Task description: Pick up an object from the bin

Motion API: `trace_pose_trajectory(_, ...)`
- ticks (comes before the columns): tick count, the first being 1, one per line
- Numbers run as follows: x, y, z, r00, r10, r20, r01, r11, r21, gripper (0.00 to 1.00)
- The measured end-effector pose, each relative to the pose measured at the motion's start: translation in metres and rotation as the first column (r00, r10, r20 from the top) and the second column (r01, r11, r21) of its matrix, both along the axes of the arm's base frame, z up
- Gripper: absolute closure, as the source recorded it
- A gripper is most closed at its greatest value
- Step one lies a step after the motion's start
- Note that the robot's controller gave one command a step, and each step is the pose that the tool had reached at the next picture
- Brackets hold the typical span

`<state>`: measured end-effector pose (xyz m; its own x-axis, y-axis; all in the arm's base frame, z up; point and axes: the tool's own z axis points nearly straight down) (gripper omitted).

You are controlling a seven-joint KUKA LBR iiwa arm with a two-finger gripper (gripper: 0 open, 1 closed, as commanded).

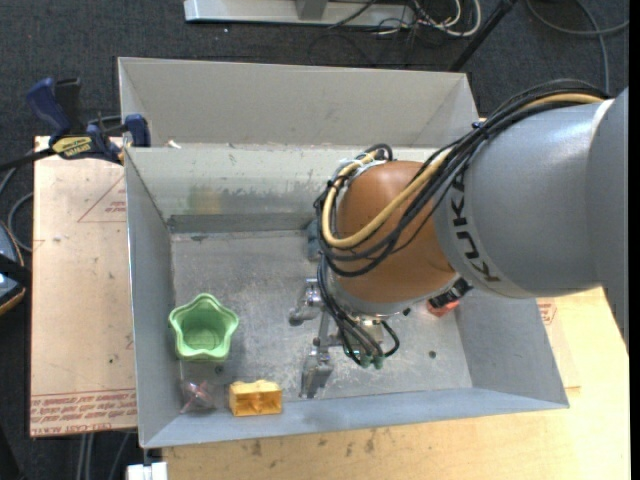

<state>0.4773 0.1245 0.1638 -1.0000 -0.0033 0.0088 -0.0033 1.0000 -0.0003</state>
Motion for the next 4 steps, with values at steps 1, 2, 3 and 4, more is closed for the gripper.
trace_pose_trajectory(1, 0.006, 0.04, -0.08, 0.998, 0.065, 0.025, -0.065, 0.998, 0.005, 0.0)
trace_pose_trajectory(2, 0.015, 0.071, -0.085, 0.96, 0.28, 0.024, -0.28, 0.96, -0.002, 0.0)
trace_pose_trajectory(3, 0.014, 0.074, -0.085, 0.959, 0.284, 0.02, -0.284, 0.959, 0.0, 1.0)
trace_pose_trajectory(4, 0.011, 0.064, 0.11, 0.92, 0.392, 0.02, -0.392, 0.92, 0.0, 1.0)
